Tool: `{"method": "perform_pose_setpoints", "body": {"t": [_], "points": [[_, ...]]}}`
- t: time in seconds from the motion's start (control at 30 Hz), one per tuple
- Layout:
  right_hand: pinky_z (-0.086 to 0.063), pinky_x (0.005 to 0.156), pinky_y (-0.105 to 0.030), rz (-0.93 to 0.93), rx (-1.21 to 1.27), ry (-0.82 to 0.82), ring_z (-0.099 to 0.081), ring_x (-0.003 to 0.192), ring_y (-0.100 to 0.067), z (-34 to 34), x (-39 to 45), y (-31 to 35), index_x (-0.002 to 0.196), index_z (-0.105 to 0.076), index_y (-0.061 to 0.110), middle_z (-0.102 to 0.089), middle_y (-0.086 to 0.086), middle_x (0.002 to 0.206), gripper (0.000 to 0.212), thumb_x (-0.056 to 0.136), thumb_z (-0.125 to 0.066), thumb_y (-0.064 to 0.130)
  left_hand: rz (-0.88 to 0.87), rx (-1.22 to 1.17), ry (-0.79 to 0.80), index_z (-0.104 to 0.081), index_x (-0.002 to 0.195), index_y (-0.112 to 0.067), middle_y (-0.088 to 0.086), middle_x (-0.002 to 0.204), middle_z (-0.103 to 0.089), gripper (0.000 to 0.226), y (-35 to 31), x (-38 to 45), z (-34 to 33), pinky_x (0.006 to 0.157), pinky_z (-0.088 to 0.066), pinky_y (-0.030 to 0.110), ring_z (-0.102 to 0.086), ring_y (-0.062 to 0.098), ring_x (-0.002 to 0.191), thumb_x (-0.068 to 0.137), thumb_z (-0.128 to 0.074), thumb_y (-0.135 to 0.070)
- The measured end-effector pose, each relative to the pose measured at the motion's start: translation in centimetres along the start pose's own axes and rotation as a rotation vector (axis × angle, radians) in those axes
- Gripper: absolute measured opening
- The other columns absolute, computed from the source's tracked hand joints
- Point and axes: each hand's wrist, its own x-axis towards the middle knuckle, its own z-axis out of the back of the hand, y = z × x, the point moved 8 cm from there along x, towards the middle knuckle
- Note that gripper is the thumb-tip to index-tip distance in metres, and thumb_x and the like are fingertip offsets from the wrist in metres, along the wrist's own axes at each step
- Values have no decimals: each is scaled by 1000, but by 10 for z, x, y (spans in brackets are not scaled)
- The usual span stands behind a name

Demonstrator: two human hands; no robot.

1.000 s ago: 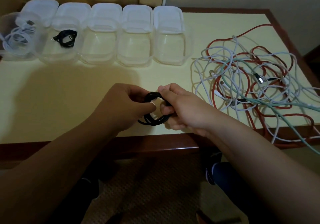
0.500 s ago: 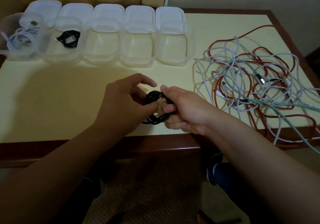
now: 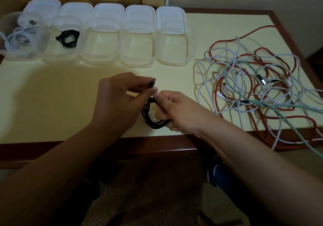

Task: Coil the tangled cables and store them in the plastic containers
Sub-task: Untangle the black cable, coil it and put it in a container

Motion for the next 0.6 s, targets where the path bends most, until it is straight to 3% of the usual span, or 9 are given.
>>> {"method": "perform_pose_setpoints", "body": {"t": [0.17, 0.27, 0.4, 0.6], "points": [[-16, 42, -23, -54, 126, 48, -21, 44, -9, -1, 0, -6, 87, -47, 16, -36, 4, 61, 39, 114, -35, 42, 24, -63, 124, -80, 108, -18, -10, 95, -76, 24, 2, 1, -4, 55, -58, 28, -74, 6, 83, 85, -84, -22], [-13, 46, -26, -137, 283, 88, -18, 47, -12, -5, -2, -11, 91, -51, 14, -33, 1, 66, 51, 109, -31, 58, 38, -129, 123, -78, 110, -18, -8, 89, -77, 31, 0, 0, -4, 62, -60, 28, -75, 10, 81, 81, -88, -22], [-13, 48, -27, -201, 251, 141, -20, 46, -12, -5, -3, -13, 90, -52, 14, -33, 0, 66, 66, 101, -29, 74, -40, -119, 171, -79, 99, -15, -7, 85, -76, 23, -9, -2, -11, 71, -62, 34, -75, 17, 83, 79, -89, -21], [-11, 44, -25, -197, 397, 218, -20, 41, -8, -3, 0, -5, 75, -52, 19, -28, 4, 64, 52, 102, -42, 63, -122, -65, 300, -78, 112, -17, -7, 106, -74, 25, -10, 1, -18, 76, -59, 29, -71, 13, 101, 87, -81, -20]]}}
